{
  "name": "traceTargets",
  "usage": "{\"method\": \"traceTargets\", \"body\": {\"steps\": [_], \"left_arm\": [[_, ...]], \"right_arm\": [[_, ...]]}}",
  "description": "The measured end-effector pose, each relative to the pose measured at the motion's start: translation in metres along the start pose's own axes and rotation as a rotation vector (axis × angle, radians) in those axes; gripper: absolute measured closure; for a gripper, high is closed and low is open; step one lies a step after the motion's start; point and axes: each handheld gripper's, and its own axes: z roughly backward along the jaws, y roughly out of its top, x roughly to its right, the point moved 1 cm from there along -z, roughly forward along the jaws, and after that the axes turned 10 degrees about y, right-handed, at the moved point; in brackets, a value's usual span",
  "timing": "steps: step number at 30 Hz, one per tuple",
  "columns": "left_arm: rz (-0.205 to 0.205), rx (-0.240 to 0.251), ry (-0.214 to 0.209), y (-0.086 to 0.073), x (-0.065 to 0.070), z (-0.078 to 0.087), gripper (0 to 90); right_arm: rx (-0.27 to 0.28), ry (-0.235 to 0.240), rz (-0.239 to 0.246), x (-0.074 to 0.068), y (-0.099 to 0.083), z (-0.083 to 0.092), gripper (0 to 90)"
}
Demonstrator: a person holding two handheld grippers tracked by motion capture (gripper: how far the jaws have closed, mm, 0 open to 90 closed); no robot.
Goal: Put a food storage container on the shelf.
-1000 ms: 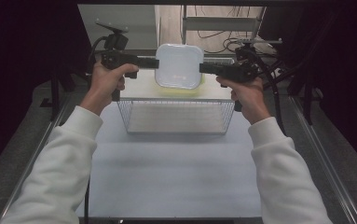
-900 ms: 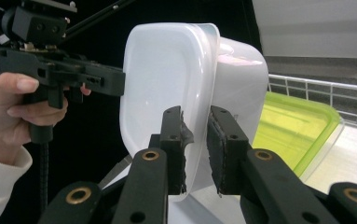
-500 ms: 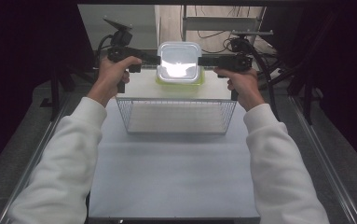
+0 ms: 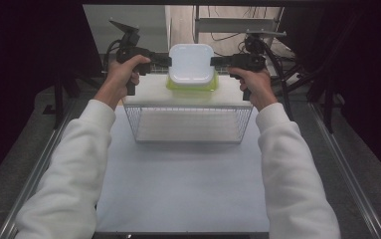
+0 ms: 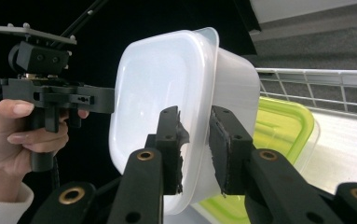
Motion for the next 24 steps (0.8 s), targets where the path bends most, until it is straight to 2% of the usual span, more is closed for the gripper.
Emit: {"method": "traceTargets", "body": {"steps": [5,7,13,16,18,20,22,24], "left_arm": [[0.073,0.015,-0.043,0.005,-0.011,-0.007,75.2],[0.091,0.016,-0.049,0.006,-0.014,-0.01,74.7],[0.091,0.016,-0.044,0.006,-0.018,-0.014,71.5],[0.066,0.024,-0.025,0.005,-0.016,-0.015,69.1],[0.035,0.034,-0.008,0.003,-0.013,-0.016,59.9],[0.005,0.066,0.02,0.002,-0.01,-0.014,51.1],[-0.024,0.102,0.043,0.002,-0.007,-0.01,43.6],[-0.049,0.122,0.057,0.0,-0.005,-0.005,38.4]], "right_arm": [[0.018,-0.006,-0.071,0.009,0.004,-0.005,69.5],[0.025,-0.007,-0.09,0.012,0.003,-0.007,68.4],[0.029,-0.019,-0.127,0.018,0.002,-0.011,65.0],[0.044,-0.007,-0.136,0.019,0.0,-0.011,64.5],[0.05,-0.003,-0.125,0.019,-0.001,-0.011,61.1],[0.078,-0.003,-0.116,0.017,-0.001,-0.01,56.5],[0.102,-0.014,-0.094,0.015,-0.001,-0.008,52.7],[0.118,-0.035,-0.05,0.011,-0.001,-0.004,49.5]]}}
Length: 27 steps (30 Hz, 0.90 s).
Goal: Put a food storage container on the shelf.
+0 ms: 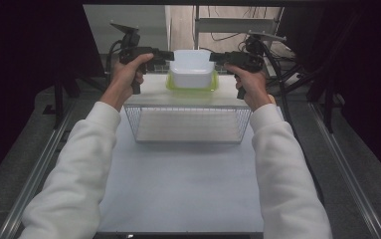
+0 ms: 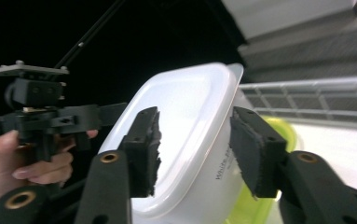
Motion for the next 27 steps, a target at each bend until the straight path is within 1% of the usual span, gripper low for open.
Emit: {"method": "traceTargets", "body": {"steps": [2,3,5,7,9,11,14,18,20,21,22,24,26,27], "left_arm": [[-0.031,0.01,0.015,-0.002,0.004,0.006,35.4],[-0.054,0.014,0.023,-0.004,0.006,0.01,34.2],[-0.092,0.03,0.036,-0.009,0.01,0.018,32.8],[-0.124,0.042,0.049,-0.016,0.013,0.027,32.1],[-0.158,0.045,0.052,-0.026,0.015,0.035,31.1],[-0.189,0.049,0.059,-0.038,0.017,0.044,30.5],[-0.224,0.053,0.053,-0.06,0.02,0.056,30.0],[-0.271,0.036,0.07,-0.092,0.024,0.069,29.3],[-0.304,0.031,0.097,-0.11,0.025,0.074,29.0],[-0.319,0.026,0.102,-0.119,0.026,0.077,28.9],[-0.325,0.025,0.103,-0.13,0.025,0.078,28.9],[-0.351,0.005,0.124,-0.15,0.024,0.079,28.8],[-0.361,-0.02,0.137,-0.17,0.02,0.076,28.8],[-0.36,-0.035,0.132,-0.18,0.018,0.075,28.6]], "right_arm": [[0.008,-0.009,0.034,-0.003,-0.001,0.005,47.0],[0.009,-0.014,0.056,-0.005,-0.002,0.009,45.4],[0.001,-0.028,0.103,-0.008,-0.005,0.016,43.2],[-0.005,-0.031,0.144,-0.011,-0.009,0.024,41.5],[-0.016,-0.048,0.197,-0.015,-0.016,0.032,40.2],[-0.027,-0.042,0.242,-0.018,-0.025,0.041,38.8],[-0.047,-0.032,0.295,-0.023,-0.04,0.056,36.7],[-0.084,-0.034,0.369,-0.031,-0.065,0.079,35.2],[-0.107,-0.03,0.405,-0.034,-0.081,0.09,35.1],[-0.119,-0.032,0.431,-0.036,-0.09,0.095,35.0],[-0.13,-0.038,0.449,-0.036,-0.099,0.1,34.8],[-0.15,-0.033,0.46,-0.036,-0.119,0.109,34.4],[-0.174,-0.028,0.459,-0.032,-0.137,0.115,33.6],[-0.187,-0.029,0.457,-0.03,-0.146,0.117,33.2]]}}
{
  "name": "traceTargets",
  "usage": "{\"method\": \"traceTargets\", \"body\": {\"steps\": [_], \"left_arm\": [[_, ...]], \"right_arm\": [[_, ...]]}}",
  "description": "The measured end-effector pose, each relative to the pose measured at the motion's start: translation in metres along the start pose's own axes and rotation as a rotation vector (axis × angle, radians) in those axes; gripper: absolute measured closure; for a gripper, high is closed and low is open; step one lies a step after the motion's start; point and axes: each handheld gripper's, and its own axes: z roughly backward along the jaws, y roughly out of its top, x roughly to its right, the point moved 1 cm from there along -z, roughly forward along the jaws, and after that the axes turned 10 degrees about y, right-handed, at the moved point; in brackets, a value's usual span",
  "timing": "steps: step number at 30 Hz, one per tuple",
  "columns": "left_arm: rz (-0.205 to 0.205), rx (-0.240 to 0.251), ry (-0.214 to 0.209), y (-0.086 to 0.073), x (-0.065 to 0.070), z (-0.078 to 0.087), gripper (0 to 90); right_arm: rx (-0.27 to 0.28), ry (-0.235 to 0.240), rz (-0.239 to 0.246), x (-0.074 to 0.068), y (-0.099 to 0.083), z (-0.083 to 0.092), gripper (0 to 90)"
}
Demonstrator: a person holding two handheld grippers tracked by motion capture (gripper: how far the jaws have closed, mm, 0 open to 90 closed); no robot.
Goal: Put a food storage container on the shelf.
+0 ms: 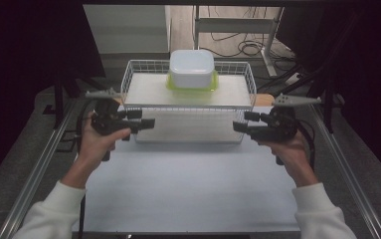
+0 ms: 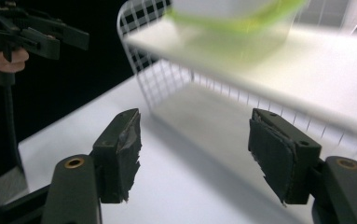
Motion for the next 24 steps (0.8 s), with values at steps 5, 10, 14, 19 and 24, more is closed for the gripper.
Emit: {"method": "traceTargets", "body": {"steps": [5,10,14,19,24], "left_arm": [[0.057,-0.029,-0.01,-0.047,0.0,-0.011,29.3],[0.071,-0.097,0.014,-0.081,-0.003,-0.026,30.1],[0.071,-0.139,0.037,-0.094,-0.008,-0.034,29.9],[0.073,-0.12,0.042,-0.094,-0.009,-0.033,29.7],[0.078,-0.118,0.047,-0.094,-0.013,-0.034,27.1]], "right_arm": [[-0.018,0.028,-0.063,-0.005,-0.047,-0.004,31.9],[-0.081,0.028,-0.12,-0.004,-0.097,-0.016,31.0],[-0.123,-0.001,-0.147,0.0,-0.115,-0.021,29.4],[-0.098,-0.012,-0.142,-0.001,-0.114,-0.02,27.7],[-0.082,-0.039,-0.123,0.001,-0.116,-0.018,22.4]]}}
